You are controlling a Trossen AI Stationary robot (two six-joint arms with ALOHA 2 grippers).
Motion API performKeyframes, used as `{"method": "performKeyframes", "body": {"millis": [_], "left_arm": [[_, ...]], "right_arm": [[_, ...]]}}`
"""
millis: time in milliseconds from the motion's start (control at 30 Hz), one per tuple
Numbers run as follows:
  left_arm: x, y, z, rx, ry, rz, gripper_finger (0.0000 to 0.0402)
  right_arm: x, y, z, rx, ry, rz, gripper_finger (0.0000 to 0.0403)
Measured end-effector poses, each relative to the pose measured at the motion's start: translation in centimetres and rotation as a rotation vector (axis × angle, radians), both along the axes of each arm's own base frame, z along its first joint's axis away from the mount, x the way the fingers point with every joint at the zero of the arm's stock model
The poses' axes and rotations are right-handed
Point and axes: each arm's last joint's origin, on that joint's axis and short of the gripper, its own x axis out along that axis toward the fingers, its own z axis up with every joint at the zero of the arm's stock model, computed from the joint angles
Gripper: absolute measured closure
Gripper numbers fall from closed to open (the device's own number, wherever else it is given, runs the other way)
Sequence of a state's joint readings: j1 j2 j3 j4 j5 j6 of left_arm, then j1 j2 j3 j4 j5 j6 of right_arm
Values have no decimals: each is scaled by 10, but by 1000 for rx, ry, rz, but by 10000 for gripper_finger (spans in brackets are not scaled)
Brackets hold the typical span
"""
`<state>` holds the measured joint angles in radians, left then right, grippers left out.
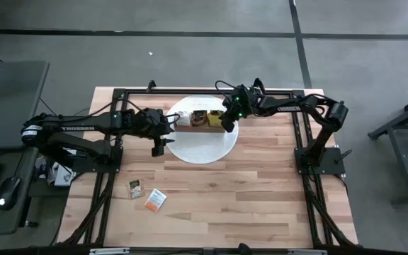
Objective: Pick & Place Tea
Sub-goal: Put the green tea bag into the right section of the wooden organizer, then put the white tea bag into the left section of the wooden organizer
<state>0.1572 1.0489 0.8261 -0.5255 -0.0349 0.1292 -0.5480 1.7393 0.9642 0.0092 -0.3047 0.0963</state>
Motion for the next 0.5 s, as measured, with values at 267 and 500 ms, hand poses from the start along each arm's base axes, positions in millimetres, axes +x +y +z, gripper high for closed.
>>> {"method": "performKeyframes", "body": {"millis": [267, 500], "left_arm": [[0, 0, 0, -1, 0, -2, 218], [-1, 0, -1, -4, 14, -2, 218]], "right_arm": [[0, -2, 2, 30, -35, 27, 355], [0, -1, 2, 45, -43, 42, 284]]}}
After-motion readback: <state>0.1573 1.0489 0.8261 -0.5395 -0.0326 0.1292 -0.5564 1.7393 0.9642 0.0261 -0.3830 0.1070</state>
